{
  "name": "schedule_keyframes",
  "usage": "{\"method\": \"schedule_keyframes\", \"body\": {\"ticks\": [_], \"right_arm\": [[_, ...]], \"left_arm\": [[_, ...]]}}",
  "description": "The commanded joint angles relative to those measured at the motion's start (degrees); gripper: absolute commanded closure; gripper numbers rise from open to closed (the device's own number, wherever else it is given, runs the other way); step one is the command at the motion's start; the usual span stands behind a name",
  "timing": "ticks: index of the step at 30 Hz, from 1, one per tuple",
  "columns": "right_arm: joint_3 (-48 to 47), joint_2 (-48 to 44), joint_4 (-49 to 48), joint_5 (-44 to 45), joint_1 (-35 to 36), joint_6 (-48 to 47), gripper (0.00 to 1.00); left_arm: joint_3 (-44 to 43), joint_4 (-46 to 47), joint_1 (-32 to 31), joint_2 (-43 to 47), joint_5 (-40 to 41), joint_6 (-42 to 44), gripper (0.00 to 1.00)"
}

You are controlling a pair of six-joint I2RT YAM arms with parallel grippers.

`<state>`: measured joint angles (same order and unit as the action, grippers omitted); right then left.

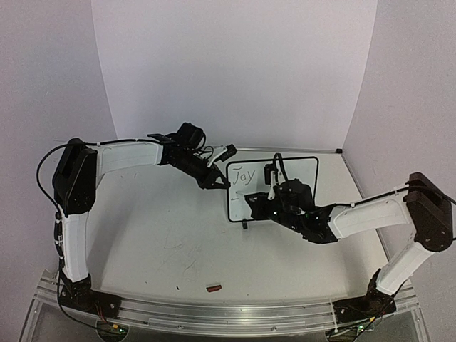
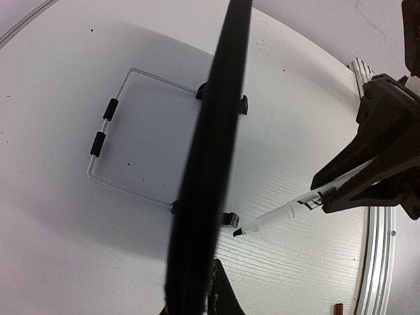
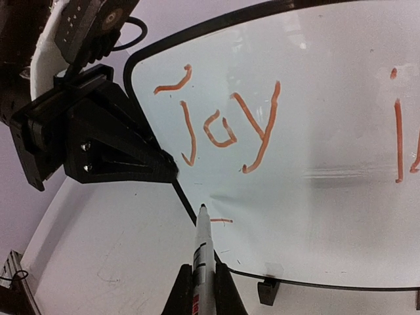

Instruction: Write a sentence on the whiteboard

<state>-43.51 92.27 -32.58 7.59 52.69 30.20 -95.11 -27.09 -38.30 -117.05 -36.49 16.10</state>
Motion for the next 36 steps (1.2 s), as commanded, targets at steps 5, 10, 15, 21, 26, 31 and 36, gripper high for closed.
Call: {"method": "schedule_keyframes", "body": {"ticks": [5, 10, 15, 21, 26, 31, 36], "right_arm": [[-3.57, 2.77, -0.98, 1.19, -0.09, -0.06, 1.00], [-2.98, 3.11, -0.05, 2.97, -0.12, 0.97, 1.00], [-2.84, 3.71, 1.28, 3.04, -0.08, 1.40, 1.00], [-1.70, 4.79, 1.77, 2.12, -0.10, 2.75, 1.00], [-1.20, 6.50, 1.78, 1.12, -0.06, 3.94, 1.00], [-1.02, 7.12, 2.03, 1.54, -0.04, 4.39, 1.00], [-1.18, 7.88, 3.05, 1.59, -0.10, 5.32, 1.00]], "left_arm": [[1.18, -3.18, 0.22, 0.69, 2.99, 1.80, 1.00], [1.19, -3.07, 0.27, 0.79, 3.00, 1.76, 1.00], [1.11, -3.06, 0.25, 0.75, 3.00, 1.83, 1.00], [1.12, -3.03, 0.25, 0.82, 2.99, 1.80, 1.00], [1.05, -2.98, 0.20, 0.78, 3.08, 1.75, 1.00], [1.00, -2.96, 0.25, 0.69, 3.09, 1.74, 1.00], [0.95, -2.94, 0.24, 0.69, 3.00, 1.69, 1.00]]}}
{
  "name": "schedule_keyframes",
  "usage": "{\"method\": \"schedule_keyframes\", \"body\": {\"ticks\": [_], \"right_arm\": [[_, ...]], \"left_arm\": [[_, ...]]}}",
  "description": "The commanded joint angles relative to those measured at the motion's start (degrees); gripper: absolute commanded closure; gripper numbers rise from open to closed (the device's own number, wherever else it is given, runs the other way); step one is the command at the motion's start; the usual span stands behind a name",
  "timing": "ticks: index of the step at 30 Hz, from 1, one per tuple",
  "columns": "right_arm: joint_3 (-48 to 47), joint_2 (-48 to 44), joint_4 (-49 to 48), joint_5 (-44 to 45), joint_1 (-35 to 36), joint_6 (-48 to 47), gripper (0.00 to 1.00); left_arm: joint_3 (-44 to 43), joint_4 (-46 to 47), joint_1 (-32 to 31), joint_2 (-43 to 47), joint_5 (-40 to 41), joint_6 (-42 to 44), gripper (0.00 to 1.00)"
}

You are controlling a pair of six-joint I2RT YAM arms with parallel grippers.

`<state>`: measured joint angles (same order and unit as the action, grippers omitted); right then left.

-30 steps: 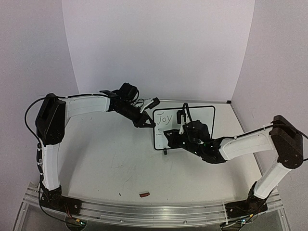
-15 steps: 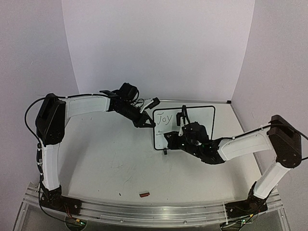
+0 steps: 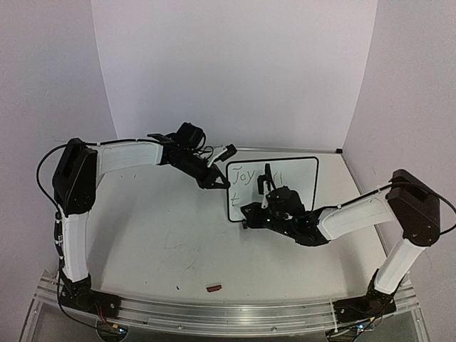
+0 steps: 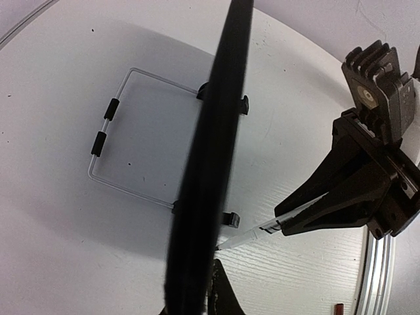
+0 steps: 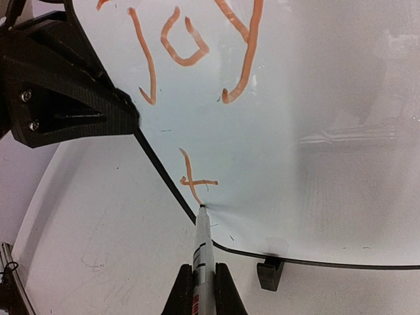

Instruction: Write a sentence on the whiteboard

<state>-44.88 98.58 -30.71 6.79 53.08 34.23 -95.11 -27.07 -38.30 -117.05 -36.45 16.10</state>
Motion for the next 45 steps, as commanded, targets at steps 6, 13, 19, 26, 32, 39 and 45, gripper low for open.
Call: {"method": "schedule_keyframes", "body": {"ticks": [6, 13, 19, 26, 32, 39, 45], "right_arm": [[1.21, 0.33, 1.54, 3.31, -0.44, 1.59, 1.00], [1.50, -2.59, 1.46, 3.37, -0.45, 0.50, 1.00], [3.61, -7.19, -1.59, 1.93, -0.50, -0.50, 1.00], [3.43, -7.86, -0.83, 2.19, -0.47, -0.53, 1.00], [2.92, -5.93, -0.77, 2.79, -0.46, 0.59, 1.00], [2.19, -4.62, -0.61, 3.81, -0.52, 1.24, 1.00], [2.04, -4.33, -0.61, 5.14, -0.49, 1.29, 1.00]], "left_arm": [[0.99, -2.93, 0.28, 0.85, 2.86, 1.67, 1.00], [1.12, -2.92, 0.25, 1.04, 2.80, 1.65, 1.00], [1.28, -2.88, 0.25, 1.43, 2.87, 1.56, 1.00], [1.33, -2.82, 0.25, 1.68, 2.87, 1.51, 1.00], [1.43, -2.87, 0.25, 1.83, 2.96, 1.56, 1.00], [1.38, -2.88, 0.25, 1.72, 2.94, 1.56, 1.00], [1.34, -2.85, 0.25, 1.67, 3.05, 1.61, 1.00]]}}
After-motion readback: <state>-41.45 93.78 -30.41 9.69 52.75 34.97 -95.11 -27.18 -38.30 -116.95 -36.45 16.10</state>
